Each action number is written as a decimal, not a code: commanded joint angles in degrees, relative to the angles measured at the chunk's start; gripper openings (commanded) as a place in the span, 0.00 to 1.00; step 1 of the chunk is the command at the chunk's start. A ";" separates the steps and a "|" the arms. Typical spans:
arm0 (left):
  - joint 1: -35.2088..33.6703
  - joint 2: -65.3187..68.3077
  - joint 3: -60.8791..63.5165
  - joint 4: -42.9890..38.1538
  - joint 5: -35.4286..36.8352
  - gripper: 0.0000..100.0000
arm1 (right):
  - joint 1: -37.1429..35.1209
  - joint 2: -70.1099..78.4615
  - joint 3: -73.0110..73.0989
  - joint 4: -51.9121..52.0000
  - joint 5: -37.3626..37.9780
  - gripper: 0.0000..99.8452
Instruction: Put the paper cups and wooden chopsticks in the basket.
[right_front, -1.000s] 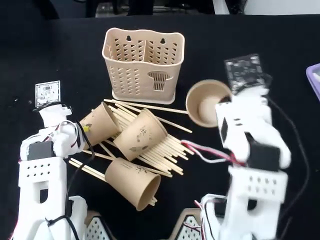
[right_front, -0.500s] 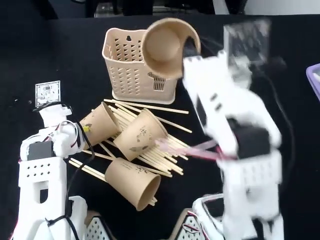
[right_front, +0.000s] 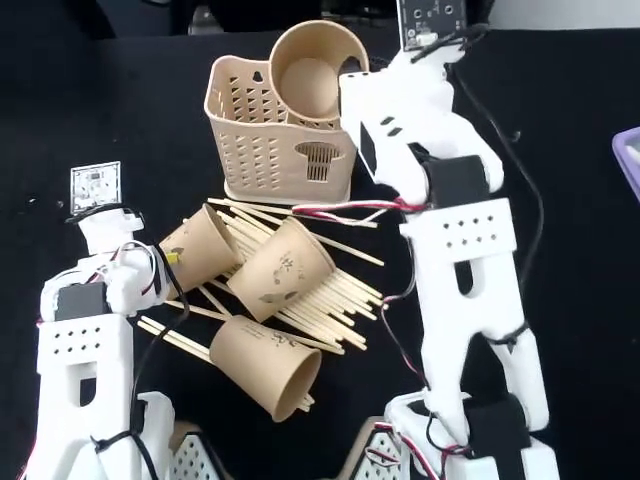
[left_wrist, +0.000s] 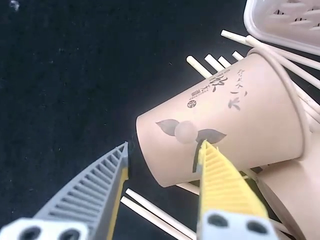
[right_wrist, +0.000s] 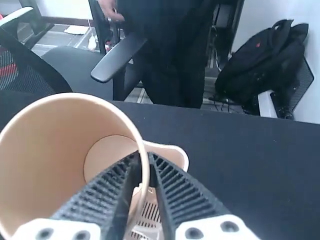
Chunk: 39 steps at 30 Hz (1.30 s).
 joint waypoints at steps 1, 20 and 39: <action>-0.22 0.09 0.40 0.18 -0.09 0.22 | 2.73 0.66 -3.12 0.18 -0.44 0.01; -0.22 0.09 0.40 0.00 -0.18 0.22 | 3.16 5.14 -4.26 -0.97 -0.88 0.24; -0.22 0.09 1.10 -0.35 -0.18 0.22 | -8.53 -21.67 13.67 19.25 11.87 0.19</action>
